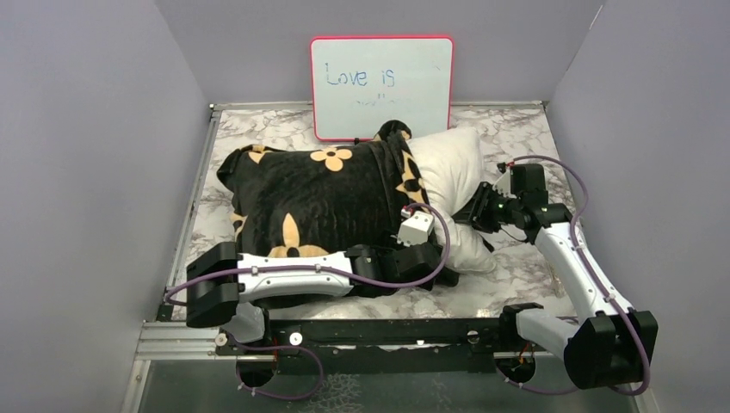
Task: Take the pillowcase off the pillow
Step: Remove the pillow from the pillowcase.
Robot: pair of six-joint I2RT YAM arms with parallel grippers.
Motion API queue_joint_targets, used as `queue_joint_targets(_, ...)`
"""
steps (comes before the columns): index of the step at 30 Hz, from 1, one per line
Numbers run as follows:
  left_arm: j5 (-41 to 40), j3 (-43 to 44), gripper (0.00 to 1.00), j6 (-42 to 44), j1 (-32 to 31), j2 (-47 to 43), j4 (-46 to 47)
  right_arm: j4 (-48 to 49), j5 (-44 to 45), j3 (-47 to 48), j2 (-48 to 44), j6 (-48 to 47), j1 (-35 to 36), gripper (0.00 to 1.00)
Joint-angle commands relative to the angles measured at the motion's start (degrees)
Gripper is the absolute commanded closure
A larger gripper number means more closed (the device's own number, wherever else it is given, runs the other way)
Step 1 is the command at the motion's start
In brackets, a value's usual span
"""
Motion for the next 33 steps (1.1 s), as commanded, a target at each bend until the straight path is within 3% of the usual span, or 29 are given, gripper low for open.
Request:
queue_joint_targets(1, -8.0, -3.0, 0.15, -1.5, 0.4, 4.0, 15.9, 3.2, -11.7, -3.5, -1.8, 4.2, 0.7, 0.68)
queue_joint_targets(4, -6.9, -2.4, 0.15, -1.9, 2.4, 7.8, 17.0, 3.0, -10.2, -3.3, -3.5, 5.6, 0.7, 0.75)
queue_joint_targets(7, -7.3, -2.7, 0.25, -1.8, 4.3, 9.4, 17.8, 2.6, -9.2, -3.1, -4.1, 6.0, 0.7, 0.77)
queue_joint_targets(13, -11.3, -3.8, 0.75, 1.5, 5.3, 6.8, 18.6, 2.2, -3.0, -2.2, -3.0, 6.4, 0.7, 0.88)
queue_joint_targets(19, -15.4, -8.8, 1.0, -1.3, 5.4, 0.1, 6.7, -1.4, 14.7, 5.8, 2.8, 1.9, 0.5, 0.98)
queue_joint_targets(22, -17.7, -14.8, 1.0, -6.9, 5.5, -7.5, -1.2, -1.2, 17.9, 8.8, 5.4, 0.6, -0.5, 0.99)
queue_joint_targets(26, -16.5, -22.8, 1.0, -12.3, 6.6, -21.7, -8.0, 0.2, 15.6, 10.1, 7.4, 0.4, -1.4, 0.99)
queue_joint_targets(29, -14.2, -25.7, 1.0, -12.0, 7.7, -28.4, -6.9, 2.8, 7.7, 8.8, 8.0, -0.1, -1.4, 0.97)
queue_joint_targets(33, -11.1, -25.6, 1.0, -7.7, 7.8, -27.4, 0.2, 2.7, -3.2, 7.9, 8.8, -2.0, -1.4, 0.82)
